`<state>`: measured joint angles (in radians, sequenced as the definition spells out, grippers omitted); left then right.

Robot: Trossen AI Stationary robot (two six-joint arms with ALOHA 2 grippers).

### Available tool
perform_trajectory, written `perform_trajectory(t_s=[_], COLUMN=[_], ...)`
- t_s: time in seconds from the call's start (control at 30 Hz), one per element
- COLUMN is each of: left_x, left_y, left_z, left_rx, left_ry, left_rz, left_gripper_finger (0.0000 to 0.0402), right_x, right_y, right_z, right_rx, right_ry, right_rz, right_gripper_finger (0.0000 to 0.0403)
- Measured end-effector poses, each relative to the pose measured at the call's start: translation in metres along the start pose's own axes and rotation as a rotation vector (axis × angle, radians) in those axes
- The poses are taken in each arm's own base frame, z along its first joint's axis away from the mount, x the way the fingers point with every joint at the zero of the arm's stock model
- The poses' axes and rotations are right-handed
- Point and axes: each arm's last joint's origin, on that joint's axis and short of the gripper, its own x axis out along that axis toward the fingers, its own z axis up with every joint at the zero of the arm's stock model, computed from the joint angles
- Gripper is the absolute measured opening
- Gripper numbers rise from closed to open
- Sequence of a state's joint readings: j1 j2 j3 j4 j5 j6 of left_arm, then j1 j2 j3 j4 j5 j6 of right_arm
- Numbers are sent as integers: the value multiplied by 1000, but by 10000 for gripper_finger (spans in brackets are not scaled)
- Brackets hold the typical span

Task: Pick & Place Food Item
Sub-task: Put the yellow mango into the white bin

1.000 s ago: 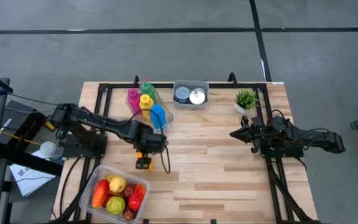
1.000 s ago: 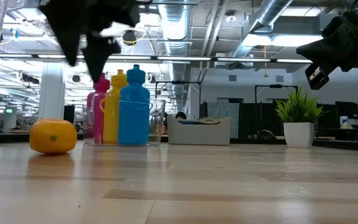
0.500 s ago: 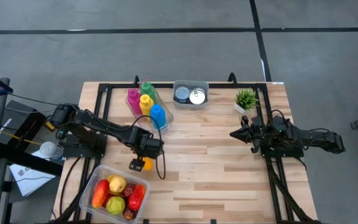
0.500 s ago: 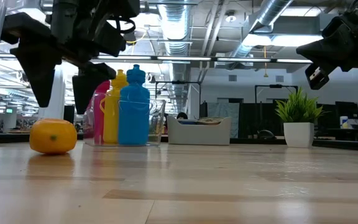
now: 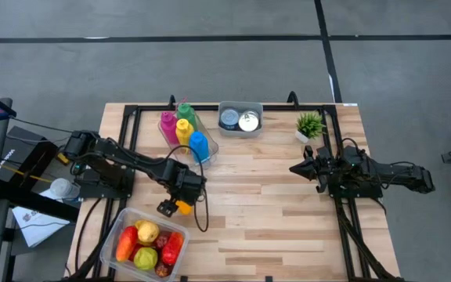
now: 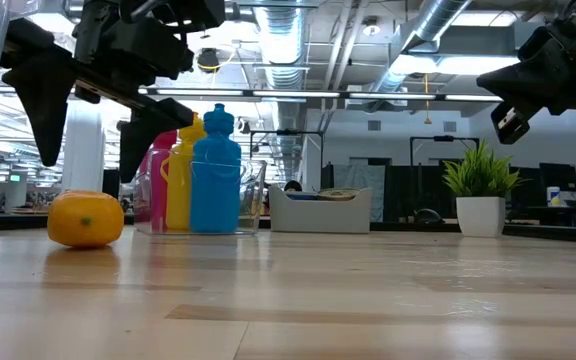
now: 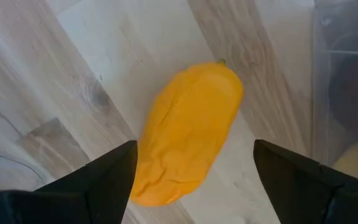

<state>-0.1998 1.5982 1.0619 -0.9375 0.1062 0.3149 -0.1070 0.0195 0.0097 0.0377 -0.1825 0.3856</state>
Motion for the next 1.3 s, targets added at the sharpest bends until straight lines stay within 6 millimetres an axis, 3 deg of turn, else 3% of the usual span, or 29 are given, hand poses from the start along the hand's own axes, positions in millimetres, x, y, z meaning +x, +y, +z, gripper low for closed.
perform_trajectory(t_s=[0.6,1.0,1.3], left_x=[1,37,48], left_y=[9,21,29], left_z=[-2,6,11], left_rx=[95,68,81], left_ry=[-25,44,21], left_rz=[-59,-87,-77], left_gripper_finger=[291,290,290], right_x=[0,0,0], right_y=[0,0,0], right_z=[0,0,0], right_rx=[0,0,0], right_ry=[0,0,-1], right_rz=[0,0,0], right_gripper_finger=[12,12,12])
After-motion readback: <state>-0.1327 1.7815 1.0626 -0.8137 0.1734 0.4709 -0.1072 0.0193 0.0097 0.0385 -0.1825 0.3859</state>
